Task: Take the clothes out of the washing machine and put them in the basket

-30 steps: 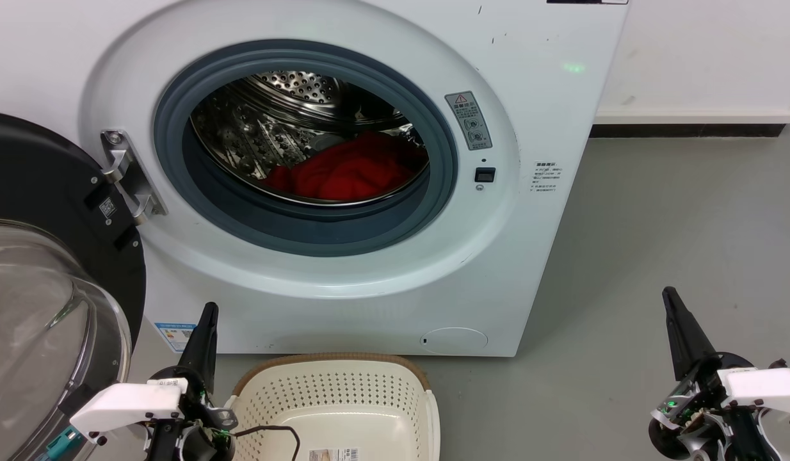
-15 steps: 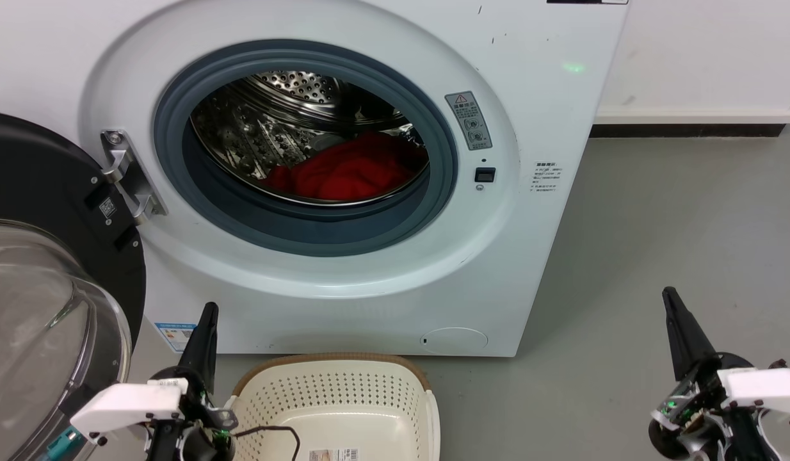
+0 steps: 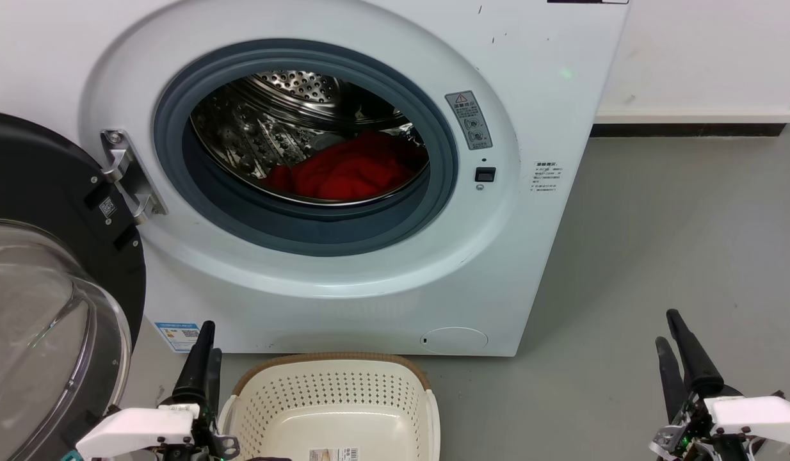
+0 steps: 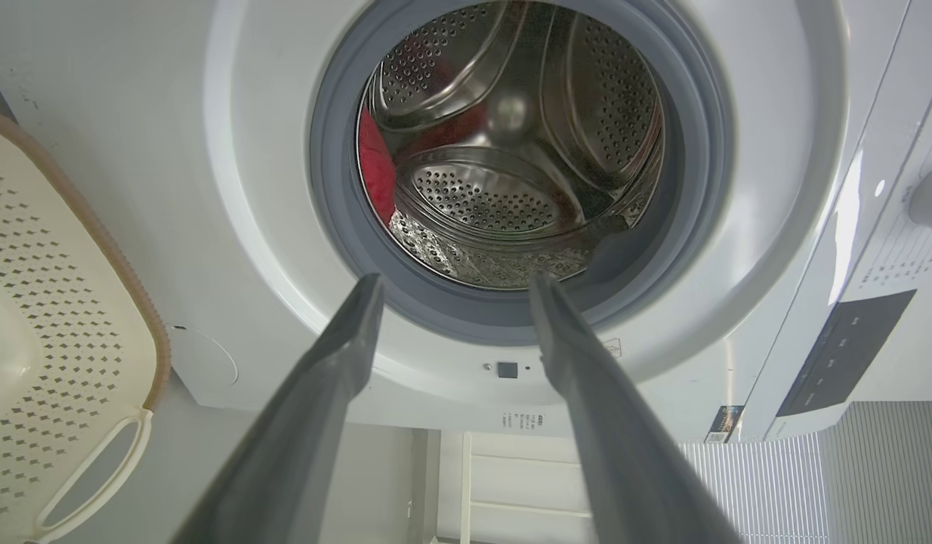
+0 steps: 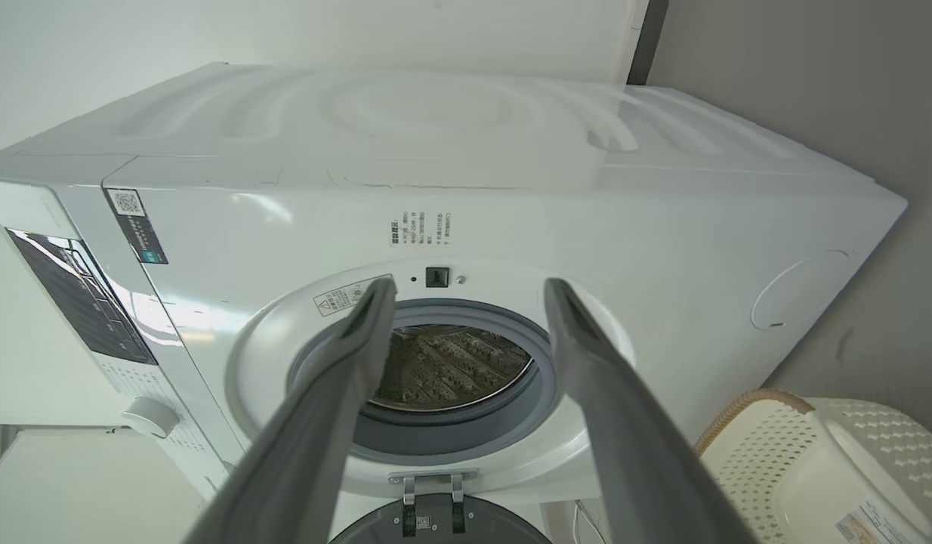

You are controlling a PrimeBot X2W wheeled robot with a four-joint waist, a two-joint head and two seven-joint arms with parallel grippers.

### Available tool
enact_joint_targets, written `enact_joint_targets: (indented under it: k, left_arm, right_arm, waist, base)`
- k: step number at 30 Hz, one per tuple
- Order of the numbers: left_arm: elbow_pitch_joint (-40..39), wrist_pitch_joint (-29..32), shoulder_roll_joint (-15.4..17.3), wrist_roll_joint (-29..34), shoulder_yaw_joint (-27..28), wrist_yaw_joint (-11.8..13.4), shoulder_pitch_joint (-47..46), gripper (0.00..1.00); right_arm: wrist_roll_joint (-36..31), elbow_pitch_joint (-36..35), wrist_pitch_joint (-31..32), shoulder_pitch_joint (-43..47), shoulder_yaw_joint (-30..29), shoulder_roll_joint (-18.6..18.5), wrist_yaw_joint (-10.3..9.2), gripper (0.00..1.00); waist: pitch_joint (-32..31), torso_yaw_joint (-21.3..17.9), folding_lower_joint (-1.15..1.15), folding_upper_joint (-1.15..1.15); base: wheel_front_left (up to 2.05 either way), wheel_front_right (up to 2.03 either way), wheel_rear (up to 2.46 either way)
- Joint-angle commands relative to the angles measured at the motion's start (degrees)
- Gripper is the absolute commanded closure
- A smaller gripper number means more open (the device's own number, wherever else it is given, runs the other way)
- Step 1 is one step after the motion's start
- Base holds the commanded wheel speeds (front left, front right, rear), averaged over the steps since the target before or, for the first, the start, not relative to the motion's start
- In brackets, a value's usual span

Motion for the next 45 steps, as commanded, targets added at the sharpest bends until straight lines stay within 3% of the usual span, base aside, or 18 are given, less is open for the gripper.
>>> enact_joint_targets:
  k: [1, 32, 45]
  left_arm:
    - [-1.5, -0.5, 0.1, 1.8, 0.1, 0.1, -0.7, 0.0]
    - [-8.9, -7.8, 0.2, 35.9, -5.0, 7.8, 1.4, 0.0]
    - [-10.2, -10.1, 0.3, 45.7, -6.2, 8.3, 2.6, 0.0]
  right_arm:
    - [-1.7, -1.5, -0.5, -0.7, 0.0, -0.1, 0.0, 0.0]
    - [-41.7, -11.6, -7.8, 2.5, 3.3, -0.2, 0.01, 0.0]
    - [-52.9, -13.4, -10.2, 3.8, 4.3, -0.2, 0.01, 0.0]
  waist:
    - [0.0, 0.0, 0.0, 0.0]
    - [0.6, 0.0, 0.0, 0.0]
    - [0.5, 0.1, 0.0, 0.0]
  base:
    - [0.0, 0.0, 0.0]
    - [0.0, 0.0, 0.0]
    - [0.0, 0.0, 0.0]
